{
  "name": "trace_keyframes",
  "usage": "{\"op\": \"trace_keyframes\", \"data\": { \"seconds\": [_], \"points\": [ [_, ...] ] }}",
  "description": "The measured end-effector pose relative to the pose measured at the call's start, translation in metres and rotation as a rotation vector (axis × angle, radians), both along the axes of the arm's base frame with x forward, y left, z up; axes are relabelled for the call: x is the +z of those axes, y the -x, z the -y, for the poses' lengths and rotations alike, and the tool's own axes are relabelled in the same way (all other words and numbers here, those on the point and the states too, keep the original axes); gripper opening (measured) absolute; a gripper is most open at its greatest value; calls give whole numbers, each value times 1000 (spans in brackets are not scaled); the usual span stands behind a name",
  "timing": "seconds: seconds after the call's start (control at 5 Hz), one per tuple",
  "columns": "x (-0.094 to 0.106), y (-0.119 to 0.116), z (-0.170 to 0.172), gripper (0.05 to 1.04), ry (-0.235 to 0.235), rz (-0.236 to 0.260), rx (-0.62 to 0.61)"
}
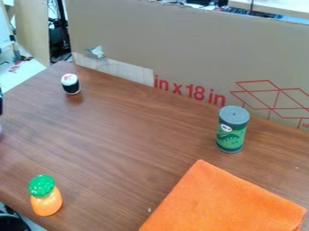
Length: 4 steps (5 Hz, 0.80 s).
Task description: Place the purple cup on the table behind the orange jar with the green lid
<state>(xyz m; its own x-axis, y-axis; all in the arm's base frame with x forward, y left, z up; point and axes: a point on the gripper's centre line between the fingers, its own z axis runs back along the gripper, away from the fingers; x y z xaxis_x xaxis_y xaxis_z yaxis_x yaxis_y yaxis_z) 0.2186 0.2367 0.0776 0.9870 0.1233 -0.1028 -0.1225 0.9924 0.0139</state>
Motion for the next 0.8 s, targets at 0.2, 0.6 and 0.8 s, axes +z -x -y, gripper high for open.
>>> {"op": "trace_keyframes", "data": {
  "seconds": [0.2, 0.6, 0.8],
  "points": [
    [-1, -1, -1, 1003, -7, 4, -7],
    [-23, 3, -8, 1003, -16, -54, 33],
    [-28, 0, -7, 947, -1, -39, 25]
  ]
}}
